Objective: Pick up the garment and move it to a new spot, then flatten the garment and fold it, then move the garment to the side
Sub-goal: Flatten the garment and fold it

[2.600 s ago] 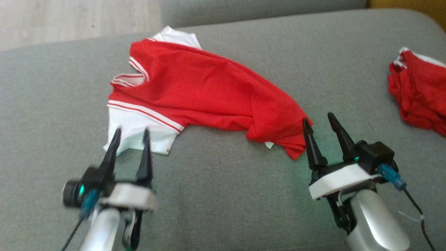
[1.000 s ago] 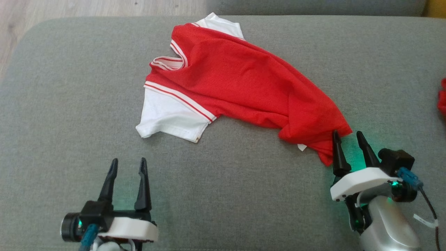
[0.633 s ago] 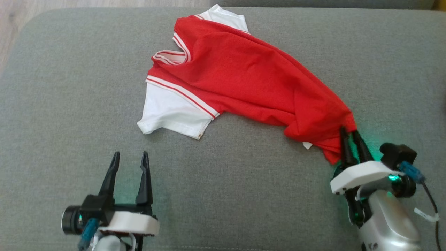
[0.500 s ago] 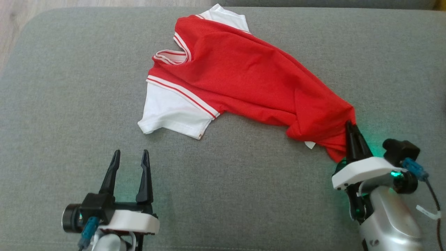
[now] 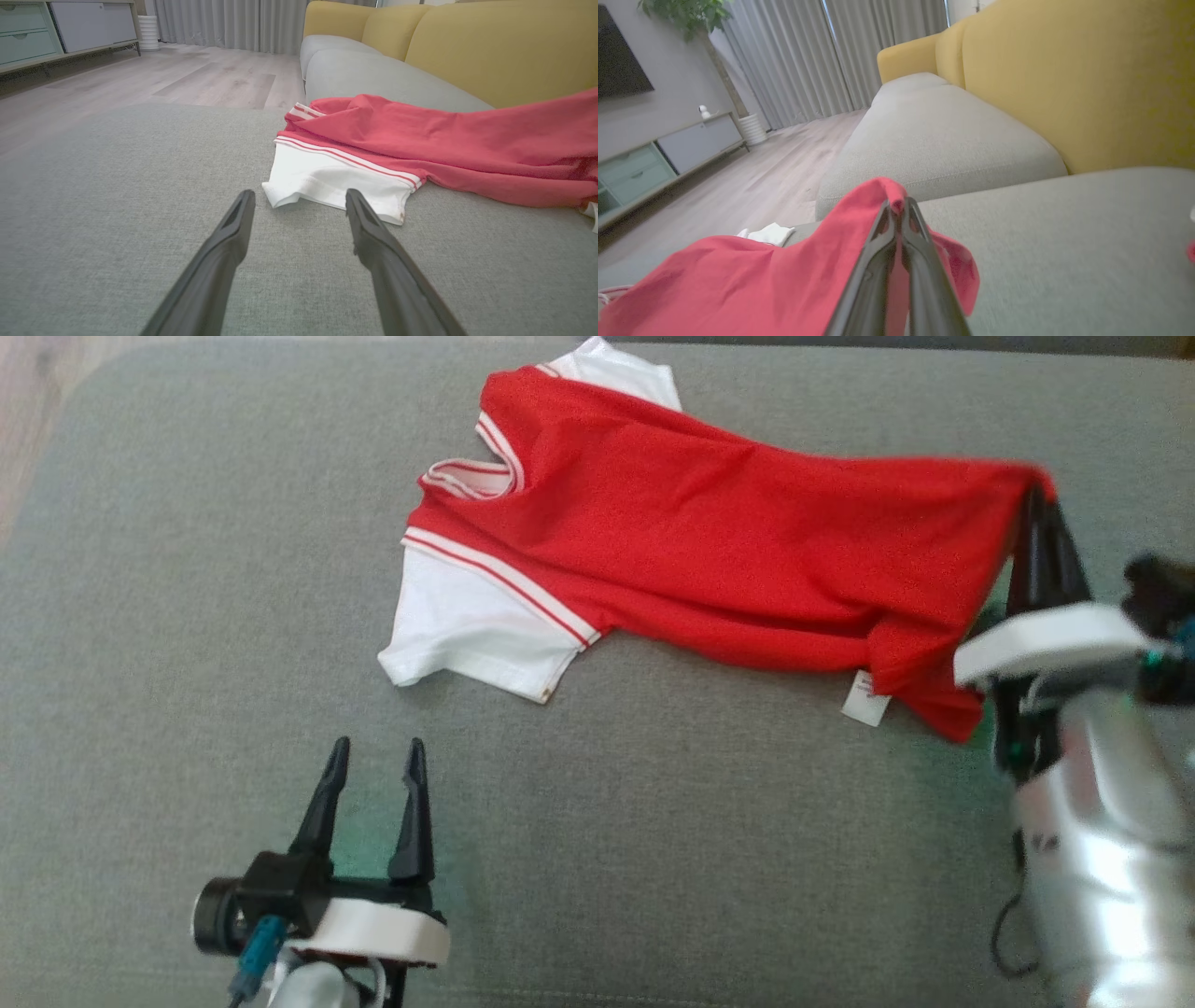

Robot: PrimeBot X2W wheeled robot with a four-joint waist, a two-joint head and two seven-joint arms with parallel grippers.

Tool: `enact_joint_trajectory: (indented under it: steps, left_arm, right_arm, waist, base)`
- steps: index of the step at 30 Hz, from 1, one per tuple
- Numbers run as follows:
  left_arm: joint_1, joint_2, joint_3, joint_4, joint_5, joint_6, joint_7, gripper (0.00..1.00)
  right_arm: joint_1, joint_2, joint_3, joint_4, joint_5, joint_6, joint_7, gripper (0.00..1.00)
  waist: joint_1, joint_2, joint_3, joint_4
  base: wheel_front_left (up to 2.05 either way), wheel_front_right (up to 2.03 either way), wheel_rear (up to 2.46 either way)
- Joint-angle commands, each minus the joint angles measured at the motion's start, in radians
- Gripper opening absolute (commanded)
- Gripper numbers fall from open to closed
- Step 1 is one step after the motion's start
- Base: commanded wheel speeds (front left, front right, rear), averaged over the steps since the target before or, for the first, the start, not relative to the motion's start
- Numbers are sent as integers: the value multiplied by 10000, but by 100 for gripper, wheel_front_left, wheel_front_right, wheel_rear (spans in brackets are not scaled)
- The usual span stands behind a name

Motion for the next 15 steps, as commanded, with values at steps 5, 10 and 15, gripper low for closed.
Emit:
enact_joint_trajectory:
  steps: [5, 10, 15]
  left_arm:
    - [-616, 28, -98, -254, -192, -29, -53, 100]
    - [-953, 28, -442, -212, -310, -59, -53, 100]
    - [-1110, 28, -569, -149, -324, -33, -53, 100]
  right_arm:
    - [-1838, -658, -480, 978, -1767, 65, -55, 0]
    - [-2949, -1245, -1809, 1844, -3473, 65, -55, 0]
    - [-3631, -1273, -3065, 1864, -4893, 65, -55, 100]
  waist:
    - [0, 0, 582, 543]
    - [0, 0, 1026, 1059]
    - [0, 0, 1261, 1216]
  base:
    - [0, 0, 0]
    - [0, 0, 0]
    - [0, 0, 0]
